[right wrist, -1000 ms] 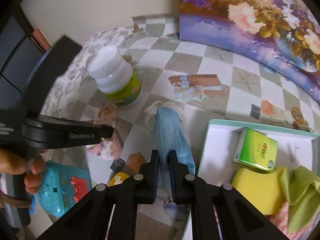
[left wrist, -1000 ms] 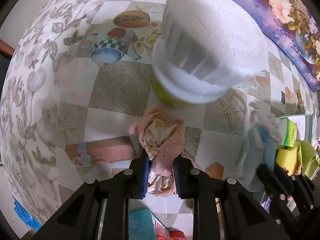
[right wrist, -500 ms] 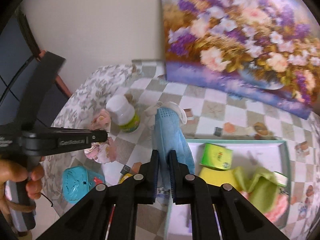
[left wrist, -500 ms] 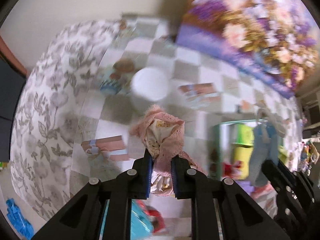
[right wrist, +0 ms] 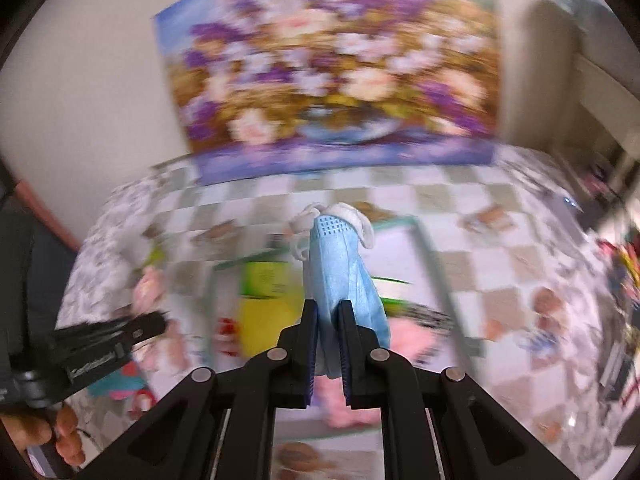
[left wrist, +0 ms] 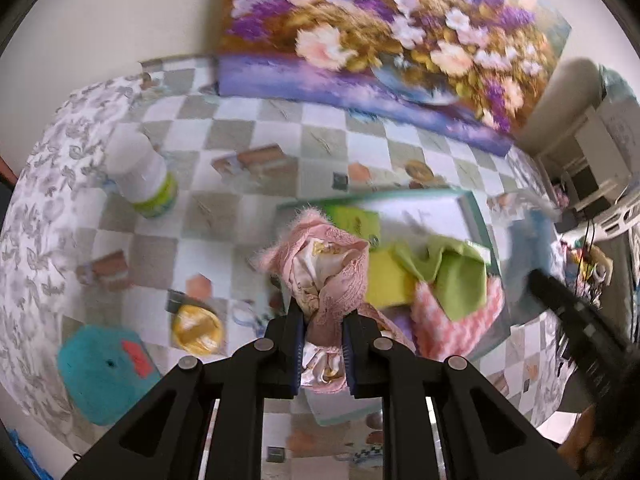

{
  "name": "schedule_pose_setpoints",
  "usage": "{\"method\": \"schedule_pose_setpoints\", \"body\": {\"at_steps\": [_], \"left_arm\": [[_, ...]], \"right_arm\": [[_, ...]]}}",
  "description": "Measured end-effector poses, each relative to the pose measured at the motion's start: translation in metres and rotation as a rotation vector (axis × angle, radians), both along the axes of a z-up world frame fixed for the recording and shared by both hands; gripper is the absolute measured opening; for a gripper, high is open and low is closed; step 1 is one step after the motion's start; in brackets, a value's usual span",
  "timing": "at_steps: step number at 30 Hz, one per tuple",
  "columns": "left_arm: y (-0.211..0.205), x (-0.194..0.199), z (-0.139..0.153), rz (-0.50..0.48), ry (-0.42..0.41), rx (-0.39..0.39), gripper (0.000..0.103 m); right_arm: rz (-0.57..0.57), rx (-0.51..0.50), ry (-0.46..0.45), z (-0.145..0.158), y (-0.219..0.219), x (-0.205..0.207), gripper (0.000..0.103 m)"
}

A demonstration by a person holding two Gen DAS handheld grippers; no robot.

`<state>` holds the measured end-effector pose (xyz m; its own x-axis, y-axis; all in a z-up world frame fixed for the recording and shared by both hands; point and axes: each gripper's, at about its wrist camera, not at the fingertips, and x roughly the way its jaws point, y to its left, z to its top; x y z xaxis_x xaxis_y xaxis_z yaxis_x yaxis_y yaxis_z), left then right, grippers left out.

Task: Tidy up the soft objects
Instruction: 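Carry the pink cloth in the left gripper over the tray while the right drops the mask in it, then open the left gripper to drop the pink cloth in the tray and withdraw both grippers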

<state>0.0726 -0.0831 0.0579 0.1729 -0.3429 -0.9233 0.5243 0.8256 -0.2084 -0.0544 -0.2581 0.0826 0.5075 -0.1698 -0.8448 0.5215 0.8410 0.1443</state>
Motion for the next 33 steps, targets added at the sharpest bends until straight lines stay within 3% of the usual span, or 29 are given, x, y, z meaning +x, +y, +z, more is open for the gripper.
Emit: {"method": "schedule_pose_setpoints", "body": {"at_steps": [7, 14, 21, 22, 27, 30, 33], "left_arm": [[-0.014, -0.019, -0.029, 0.017, 0.023, 0.009, 0.017], [-0.026, -0.029, -0.068, 0.006, 0.077, 0.042, 0.017], [-0.029, -0.028, -0.093, 0.001, 0.105, 0.098, 0.019], [-0.029, -0.029, -0.095, -0.002, 0.106, 0.106, 0.019], [-0.031, -0.028, -0.091, -0.006, 0.075, 0.130, 0.041], [-0.030, -0.026, -0.084, 0.001, 0.073, 0.116, 0.048], [-0.026, -0.025, -0.074, 0.008, 0.058, 0.106, 0.054]], "right_arm": [[-0.168, 0.065, 0.124, -0.042, -0.061, -0.039, 0.011], [-0.155, 0.170, 0.228, -0.096, -0.073, -0.037, 0.011], [-0.157, 0.204, 0.274, -0.120, -0.073, -0.031, 0.011], [-0.162, 0.205, 0.284, -0.123, -0.074, -0.031, 0.014], [-0.165, 0.187, 0.317, -0.126, -0.073, -0.029, 0.014], [-0.162, 0.169, 0.325, -0.121, -0.073, -0.029, 0.015], [-0.162, 0.137, 0.323, -0.111, -0.073, -0.029, 0.038]]}}
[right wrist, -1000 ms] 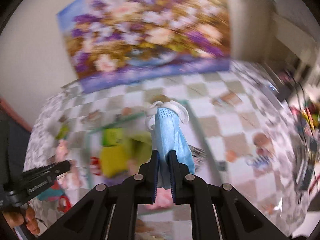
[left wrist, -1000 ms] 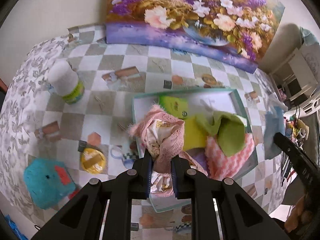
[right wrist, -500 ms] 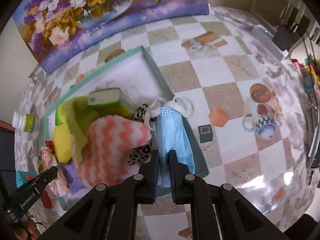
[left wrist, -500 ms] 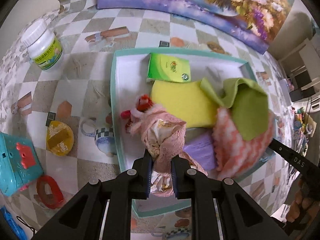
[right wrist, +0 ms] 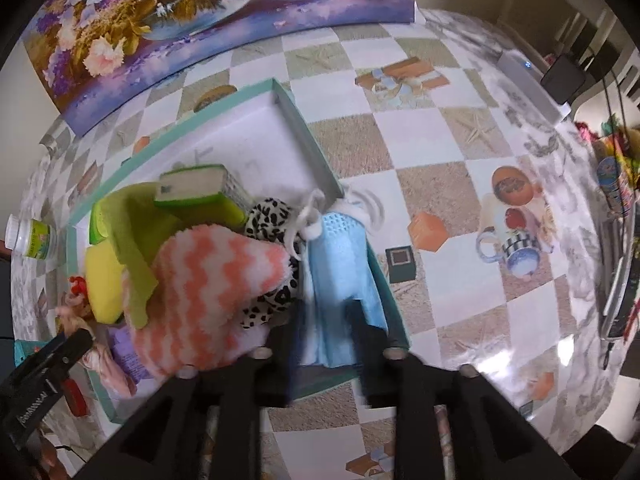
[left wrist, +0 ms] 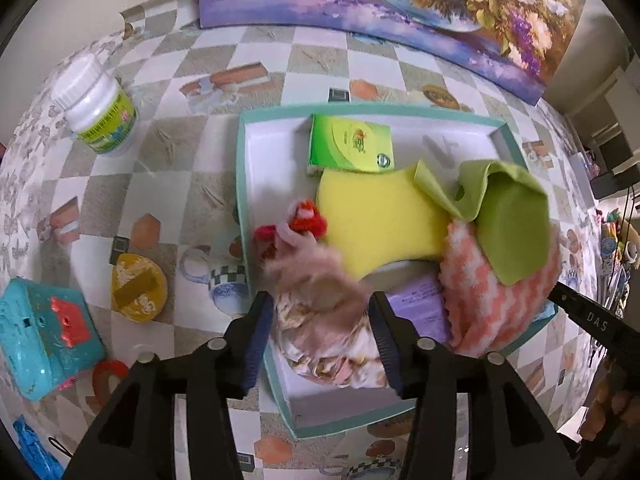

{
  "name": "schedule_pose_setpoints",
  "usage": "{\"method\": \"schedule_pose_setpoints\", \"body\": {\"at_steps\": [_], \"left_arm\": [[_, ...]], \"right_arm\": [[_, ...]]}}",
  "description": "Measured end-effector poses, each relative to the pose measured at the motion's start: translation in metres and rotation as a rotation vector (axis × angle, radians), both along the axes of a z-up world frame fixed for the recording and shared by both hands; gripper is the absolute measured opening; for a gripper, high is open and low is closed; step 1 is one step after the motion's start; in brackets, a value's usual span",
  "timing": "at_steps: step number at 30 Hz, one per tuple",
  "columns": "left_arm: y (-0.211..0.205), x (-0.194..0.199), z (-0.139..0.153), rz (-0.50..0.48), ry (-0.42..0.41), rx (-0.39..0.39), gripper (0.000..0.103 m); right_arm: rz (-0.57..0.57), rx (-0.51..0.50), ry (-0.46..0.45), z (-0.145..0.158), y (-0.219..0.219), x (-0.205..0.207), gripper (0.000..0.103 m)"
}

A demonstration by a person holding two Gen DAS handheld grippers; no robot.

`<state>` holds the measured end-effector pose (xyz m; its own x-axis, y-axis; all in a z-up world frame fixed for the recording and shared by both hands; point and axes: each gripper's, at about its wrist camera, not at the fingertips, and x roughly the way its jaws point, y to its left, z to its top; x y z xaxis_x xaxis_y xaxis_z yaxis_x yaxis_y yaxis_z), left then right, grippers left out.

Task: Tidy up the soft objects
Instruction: 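Open the left gripper to drop the pink cloth in the tray and withdraw both grippers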

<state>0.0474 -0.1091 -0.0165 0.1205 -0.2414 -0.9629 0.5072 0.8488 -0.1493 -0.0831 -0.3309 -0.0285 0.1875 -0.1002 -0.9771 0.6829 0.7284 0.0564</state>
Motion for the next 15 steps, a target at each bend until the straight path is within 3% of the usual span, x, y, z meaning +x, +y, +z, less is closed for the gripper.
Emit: {"method": "schedule_pose_setpoints", "body": {"at_steps": [1, 3, 4, 7, 10, 15], "left_arm": [[0.001, 0.000, 0.004, 0.002, -0.008, -0.005, 0.056], [0.004, 0.001, 0.012, 0.013, -0.037, -0.014, 0.075], [0.005, 0.002, 0.016, 0.021, -0.055, -0.017, 0.077], [0.009, 0.005, 0.025, 0.035, -0.097, -0.025, 0.079], [0.013, 0.008, 0.028, 0.049, -0.127, -0.027, 0.088], [0.023, 0.011, 0.033, 0.072, -0.165, -0.038, 0.088]], "right_arm": [[-0.001, -0.013, 0.001, 0.004, 0.000, 0.001, 0.048], [0.004, -0.043, -0.006, 0.013, 0.002, 0.001, 0.051], [0.008, -0.050, -0.010, 0.017, 0.002, 0.002, 0.051], [0.019, -0.073, -0.021, 0.026, 0.006, 0.005, 0.060], [0.033, -0.099, -0.027, 0.036, 0.011, 0.005, 0.064], [0.068, -0.149, -0.033, 0.045, 0.027, 0.015, 0.083]]}}
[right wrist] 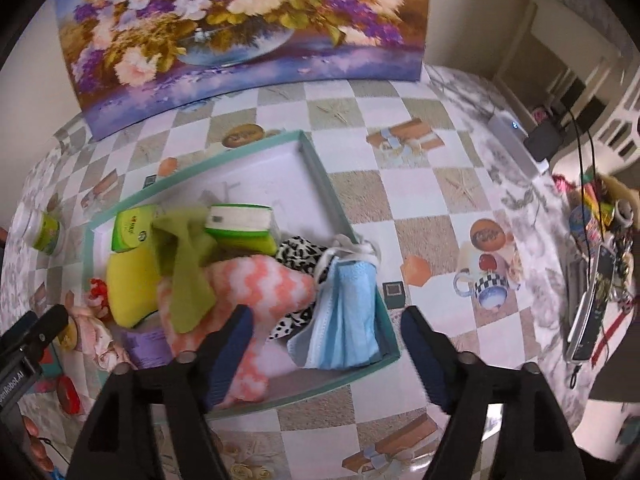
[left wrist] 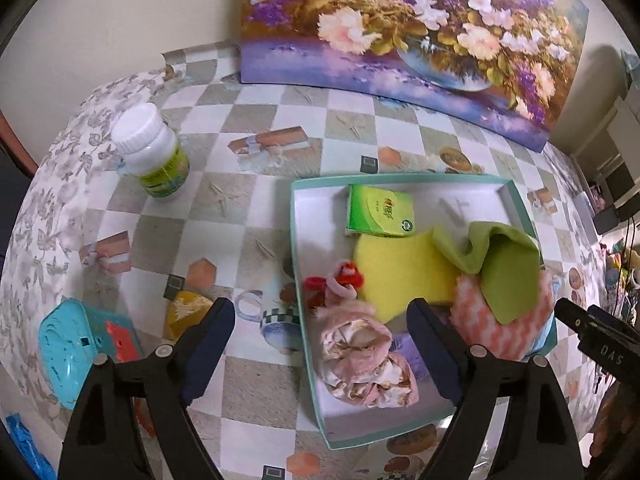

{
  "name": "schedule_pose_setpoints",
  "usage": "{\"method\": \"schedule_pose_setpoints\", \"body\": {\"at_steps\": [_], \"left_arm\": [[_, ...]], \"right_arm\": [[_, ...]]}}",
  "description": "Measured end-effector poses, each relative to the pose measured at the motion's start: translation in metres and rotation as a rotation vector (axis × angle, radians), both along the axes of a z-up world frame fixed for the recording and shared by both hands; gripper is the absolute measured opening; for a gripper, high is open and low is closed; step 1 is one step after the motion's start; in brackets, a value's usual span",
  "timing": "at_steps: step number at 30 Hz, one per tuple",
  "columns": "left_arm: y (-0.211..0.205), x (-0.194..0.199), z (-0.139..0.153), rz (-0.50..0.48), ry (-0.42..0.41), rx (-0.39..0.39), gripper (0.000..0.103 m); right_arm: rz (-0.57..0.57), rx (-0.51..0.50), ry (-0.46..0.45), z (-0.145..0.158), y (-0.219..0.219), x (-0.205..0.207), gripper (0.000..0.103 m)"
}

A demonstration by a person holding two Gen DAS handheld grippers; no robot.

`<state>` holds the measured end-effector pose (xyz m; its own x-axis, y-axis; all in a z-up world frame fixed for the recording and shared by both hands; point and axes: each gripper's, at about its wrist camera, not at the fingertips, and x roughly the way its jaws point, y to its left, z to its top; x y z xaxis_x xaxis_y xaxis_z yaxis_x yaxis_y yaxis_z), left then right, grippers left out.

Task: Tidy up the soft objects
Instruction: 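Open the left gripper to drop the pink cloth in the tray and withdraw both grippers, then move the left gripper to the red tape roll and grasp it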

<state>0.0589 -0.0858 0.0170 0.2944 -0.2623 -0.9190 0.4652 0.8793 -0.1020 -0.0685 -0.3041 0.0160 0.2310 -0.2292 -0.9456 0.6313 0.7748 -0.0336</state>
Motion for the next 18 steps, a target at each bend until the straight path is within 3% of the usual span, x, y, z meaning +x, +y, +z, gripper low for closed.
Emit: {"method": "schedule_pose_setpoints", "body": {"at_steps": [7, 18], "left_arm": [[0.025, -0.002, -0.001, 0.043, -0.005, 0.003, 0.088], [0.089, -0.006, 0.001, 0.199, 0.005, -0.018, 0.089]], "right_arm": [[0.088, -0.049, -0.001, 0.009, 0.032, 0.014, 0.096], [0.236, -0.055, -0.083, 0.031, 0.101, 0.031, 0.096]]}}
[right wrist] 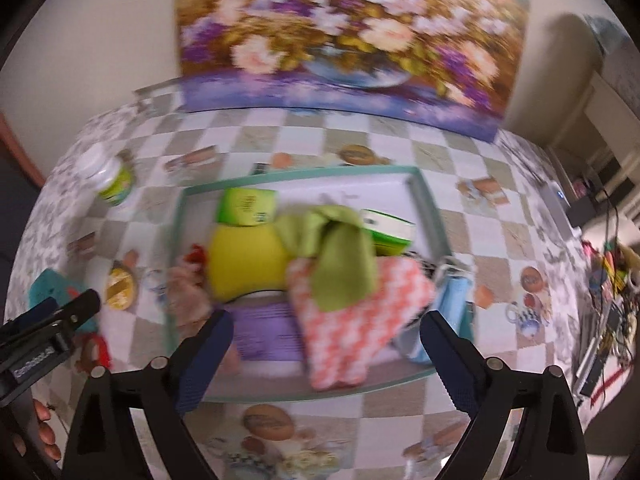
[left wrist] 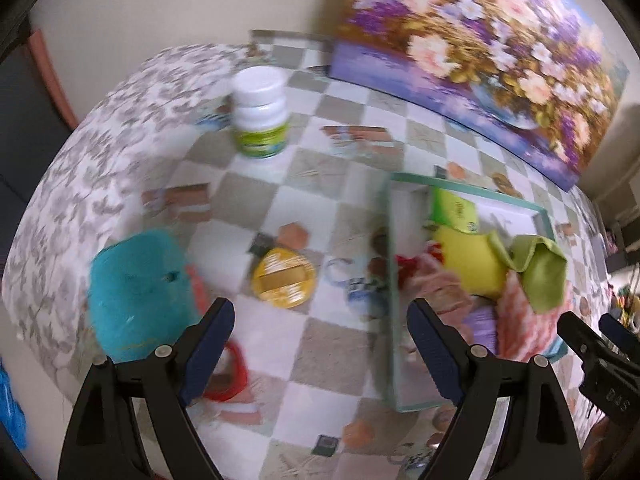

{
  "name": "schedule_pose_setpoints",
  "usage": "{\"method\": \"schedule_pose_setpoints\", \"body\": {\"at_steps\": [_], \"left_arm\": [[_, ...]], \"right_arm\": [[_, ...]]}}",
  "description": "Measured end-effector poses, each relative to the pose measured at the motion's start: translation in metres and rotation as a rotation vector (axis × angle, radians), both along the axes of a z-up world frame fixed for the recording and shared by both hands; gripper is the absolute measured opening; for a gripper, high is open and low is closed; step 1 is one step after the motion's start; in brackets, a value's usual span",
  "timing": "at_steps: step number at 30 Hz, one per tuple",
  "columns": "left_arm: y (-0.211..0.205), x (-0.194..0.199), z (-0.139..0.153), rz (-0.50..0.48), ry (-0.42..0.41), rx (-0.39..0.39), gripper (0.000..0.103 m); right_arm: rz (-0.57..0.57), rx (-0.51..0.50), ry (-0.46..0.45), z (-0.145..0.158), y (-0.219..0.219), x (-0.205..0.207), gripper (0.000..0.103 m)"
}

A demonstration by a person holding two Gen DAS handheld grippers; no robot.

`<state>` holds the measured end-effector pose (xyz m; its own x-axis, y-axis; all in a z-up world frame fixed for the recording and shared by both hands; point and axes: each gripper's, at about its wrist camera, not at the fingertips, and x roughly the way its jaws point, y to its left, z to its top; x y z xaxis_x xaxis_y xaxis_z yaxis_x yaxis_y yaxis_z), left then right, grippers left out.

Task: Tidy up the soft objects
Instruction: 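Move the left gripper to the red tape roll and grasp it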

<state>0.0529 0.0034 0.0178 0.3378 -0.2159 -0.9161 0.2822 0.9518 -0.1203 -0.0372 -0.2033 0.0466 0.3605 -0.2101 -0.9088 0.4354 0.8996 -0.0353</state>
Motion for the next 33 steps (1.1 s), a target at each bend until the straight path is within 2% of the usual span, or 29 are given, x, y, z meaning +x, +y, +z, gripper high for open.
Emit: {"method": "schedule_pose_setpoints", "body": {"at_steps": [7, 13, 19, 27, 33], "left_arm": [[0.042, -0.006, -0.011, 0.103, 0.034, -0.005, 0.089], [0.072, -0.009, -0.022, 0.177, 0.069, 0.004, 0.089], [0.094, -0.010, -0.036, 0.246, 0.123, -0.005, 0.089], [0.090, -0.003, -0.070, 0.260, 0.237, 0.059, 0.089], [0.081, 0.002, -0.088, 0.242, 0.276, 0.112, 0.088]], "right_arm": [[0.113, 0.026, -0.018, -0.004, 0.050, 0.012, 0.096], [0.198, 0.069, 0.037, -0.029, 0.088, 0.025, 0.096], [0.226, 0.099, 0.082, -0.049, 0.105, 0.035, 0.096], [0.234, 0.132, 0.085, -0.057, 0.112, 0.042, 0.096], [0.218, 0.136, 0.085, -0.058, 0.107, 0.044, 0.096]]}}
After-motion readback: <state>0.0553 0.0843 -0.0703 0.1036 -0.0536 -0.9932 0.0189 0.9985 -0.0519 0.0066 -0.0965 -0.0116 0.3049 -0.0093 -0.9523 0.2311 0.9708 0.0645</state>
